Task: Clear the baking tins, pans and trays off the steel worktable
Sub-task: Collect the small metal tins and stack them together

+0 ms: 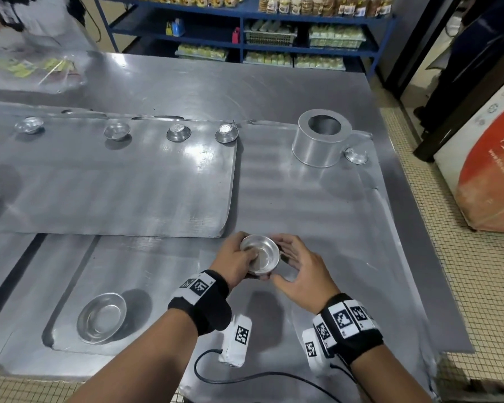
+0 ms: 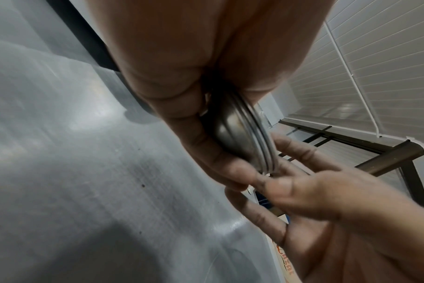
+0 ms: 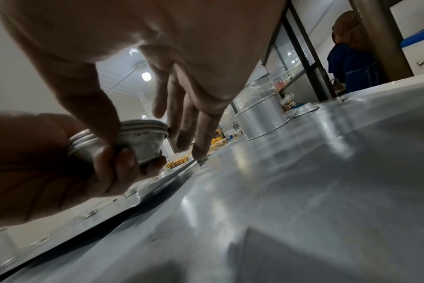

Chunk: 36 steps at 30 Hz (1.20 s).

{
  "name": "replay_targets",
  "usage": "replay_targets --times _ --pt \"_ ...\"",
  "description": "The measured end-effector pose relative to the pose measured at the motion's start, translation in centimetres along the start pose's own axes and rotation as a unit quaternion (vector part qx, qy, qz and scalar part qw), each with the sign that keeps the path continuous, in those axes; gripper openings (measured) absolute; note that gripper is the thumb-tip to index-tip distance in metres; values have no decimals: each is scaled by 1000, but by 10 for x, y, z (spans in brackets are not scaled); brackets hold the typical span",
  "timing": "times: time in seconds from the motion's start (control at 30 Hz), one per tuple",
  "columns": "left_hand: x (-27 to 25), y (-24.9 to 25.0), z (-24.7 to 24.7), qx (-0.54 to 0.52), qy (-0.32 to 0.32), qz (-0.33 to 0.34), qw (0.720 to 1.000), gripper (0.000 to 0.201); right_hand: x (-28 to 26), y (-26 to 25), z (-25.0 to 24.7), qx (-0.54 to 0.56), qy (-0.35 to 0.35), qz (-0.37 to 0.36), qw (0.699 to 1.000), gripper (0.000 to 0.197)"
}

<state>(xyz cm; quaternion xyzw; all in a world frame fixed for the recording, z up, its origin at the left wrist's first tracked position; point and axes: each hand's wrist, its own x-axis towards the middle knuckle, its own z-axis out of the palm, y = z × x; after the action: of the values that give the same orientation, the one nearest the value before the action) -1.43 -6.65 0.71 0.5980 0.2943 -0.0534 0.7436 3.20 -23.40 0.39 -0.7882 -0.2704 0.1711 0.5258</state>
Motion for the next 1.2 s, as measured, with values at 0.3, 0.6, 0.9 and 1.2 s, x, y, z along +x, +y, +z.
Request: replay_targets --times 0.3,0.6,0.9,1.2 --pt "27 12 30 -6 0 3 1000 17 69 59 -65 -246 -28 140 959 39" --pt "73 28 74 3 -6 -3 1000 19 164 110 -152 -399 7 209 893 37" --pt "115 38 102 9 12 -2 1000 21 262 134 -229 -486 61 222 843 46" --pt "137 37 107 -3 22 -6 1000 21 315 159 -252 -409 90 287 862 74"
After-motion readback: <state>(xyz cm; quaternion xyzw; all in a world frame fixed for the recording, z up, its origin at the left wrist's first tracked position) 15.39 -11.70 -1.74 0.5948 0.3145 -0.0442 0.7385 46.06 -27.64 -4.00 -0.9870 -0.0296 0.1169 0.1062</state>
